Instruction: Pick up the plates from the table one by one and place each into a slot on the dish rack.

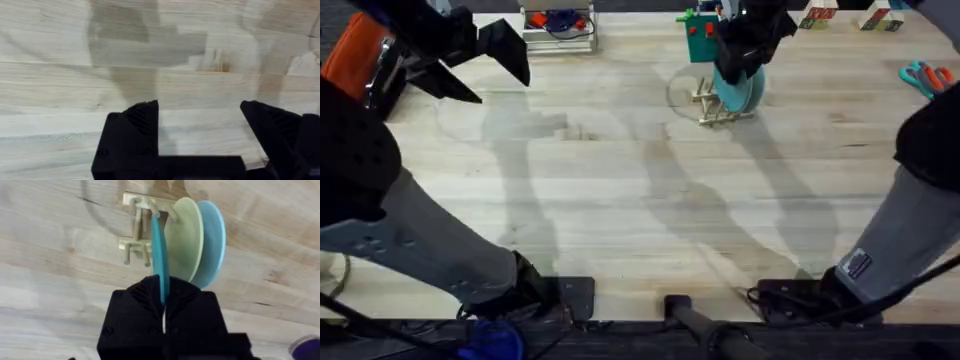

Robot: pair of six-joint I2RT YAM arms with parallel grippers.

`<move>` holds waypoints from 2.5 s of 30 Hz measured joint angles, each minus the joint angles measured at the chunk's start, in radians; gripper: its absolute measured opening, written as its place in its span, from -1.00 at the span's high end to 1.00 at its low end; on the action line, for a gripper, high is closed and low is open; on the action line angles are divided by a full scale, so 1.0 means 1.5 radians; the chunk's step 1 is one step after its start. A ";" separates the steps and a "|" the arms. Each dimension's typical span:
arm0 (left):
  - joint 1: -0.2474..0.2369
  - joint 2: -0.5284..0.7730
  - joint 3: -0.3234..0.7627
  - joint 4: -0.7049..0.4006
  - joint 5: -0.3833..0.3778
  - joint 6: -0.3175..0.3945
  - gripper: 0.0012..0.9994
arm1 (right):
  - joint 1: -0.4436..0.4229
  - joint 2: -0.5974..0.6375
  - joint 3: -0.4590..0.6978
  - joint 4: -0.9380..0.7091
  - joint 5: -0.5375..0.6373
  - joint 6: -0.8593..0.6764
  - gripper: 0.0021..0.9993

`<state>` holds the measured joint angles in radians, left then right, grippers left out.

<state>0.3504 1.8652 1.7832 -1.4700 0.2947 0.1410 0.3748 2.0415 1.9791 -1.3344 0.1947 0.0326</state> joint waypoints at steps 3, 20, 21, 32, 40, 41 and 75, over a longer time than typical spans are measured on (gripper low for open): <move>0.000 0.000 0.000 0.000 0.000 0.000 -0.99 | 0.000 0.000 0.000 0.000 0.000 0.017 0.94; 0.000 0.000 0.000 0.000 0.000 0.000 -0.99 | 0.000 -0.010 0.000 0.000 0.000 0.048 0.94; 0.000 0.000 0.000 0.000 0.000 0.000 -0.99 | 0.000 -0.014 0.000 0.000 0.000 0.048 0.94; 0.000 0.000 0.000 0.000 0.000 0.000 -0.99 | 0.000 -0.065 0.020 -0.003 0.001 0.053 0.94; 0.000 0.000 0.000 0.000 0.000 0.000 -0.99 | 0.000 -0.098 0.058 -0.004 0.003 0.079 0.94; 0.000 0.000 0.000 0.000 0.000 0.000 -0.99 | 0.000 -0.102 0.065 -0.004 0.007 0.085 0.94; 0.000 0.000 0.000 0.000 0.000 0.000 -0.99 | 0.000 -0.110 0.085 -0.034 0.048 0.221 0.94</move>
<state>0.3504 1.8652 1.7831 -1.4697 0.2947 0.1410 0.3748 1.8767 2.1067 -1.3853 0.2661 0.3637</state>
